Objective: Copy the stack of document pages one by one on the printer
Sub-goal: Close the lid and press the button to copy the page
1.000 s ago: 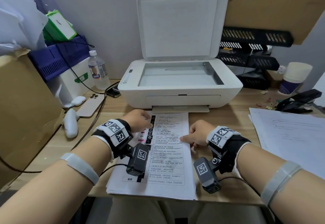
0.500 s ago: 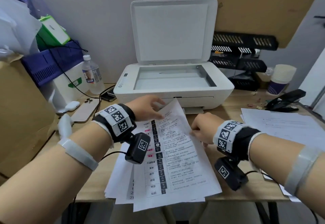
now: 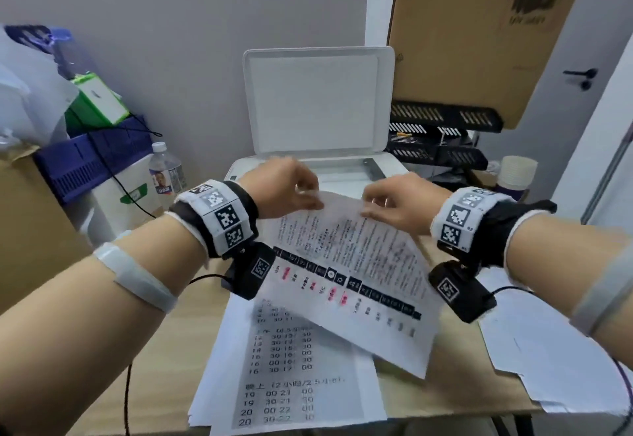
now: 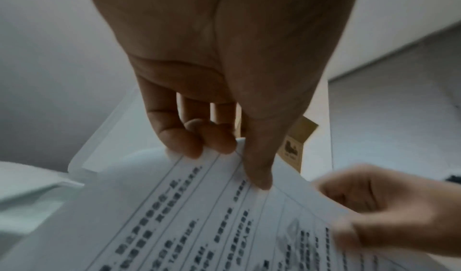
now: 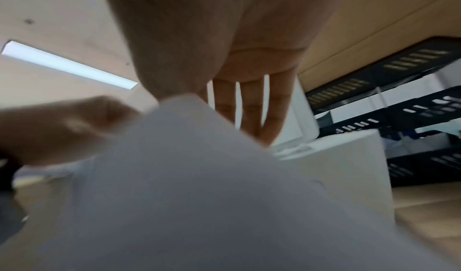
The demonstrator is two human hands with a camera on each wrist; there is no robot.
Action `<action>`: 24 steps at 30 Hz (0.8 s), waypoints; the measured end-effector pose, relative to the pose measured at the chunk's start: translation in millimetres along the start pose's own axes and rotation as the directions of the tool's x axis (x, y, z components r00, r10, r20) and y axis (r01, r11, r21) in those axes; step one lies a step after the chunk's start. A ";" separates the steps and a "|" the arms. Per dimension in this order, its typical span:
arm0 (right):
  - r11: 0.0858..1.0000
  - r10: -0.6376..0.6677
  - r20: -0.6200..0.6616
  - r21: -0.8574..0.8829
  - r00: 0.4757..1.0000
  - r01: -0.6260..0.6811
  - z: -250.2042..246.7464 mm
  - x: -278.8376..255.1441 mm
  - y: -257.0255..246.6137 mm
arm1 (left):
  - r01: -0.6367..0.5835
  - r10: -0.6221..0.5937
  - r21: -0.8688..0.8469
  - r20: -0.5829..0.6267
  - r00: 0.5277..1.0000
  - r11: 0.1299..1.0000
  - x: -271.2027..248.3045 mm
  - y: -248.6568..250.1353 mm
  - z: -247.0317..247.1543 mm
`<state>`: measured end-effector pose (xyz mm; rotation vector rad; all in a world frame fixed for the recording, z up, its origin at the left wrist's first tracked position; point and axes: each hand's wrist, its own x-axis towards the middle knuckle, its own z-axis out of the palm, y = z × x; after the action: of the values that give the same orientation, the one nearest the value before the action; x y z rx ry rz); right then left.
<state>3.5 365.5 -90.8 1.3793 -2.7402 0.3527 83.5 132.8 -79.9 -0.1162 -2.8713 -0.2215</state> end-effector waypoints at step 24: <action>0.985 0.165 -0.359 0.014 0.919 -0.171 -3.6 80.4 55.4 | 0.237 -0.306 -0.245 -0.296 0.905 0.940 24.5 -76.5 -11.9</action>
<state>-89.1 335.0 -85.2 0.9604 -2.5490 0.5305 55.3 57.0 -72.8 0.2660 -2.5116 -0.5363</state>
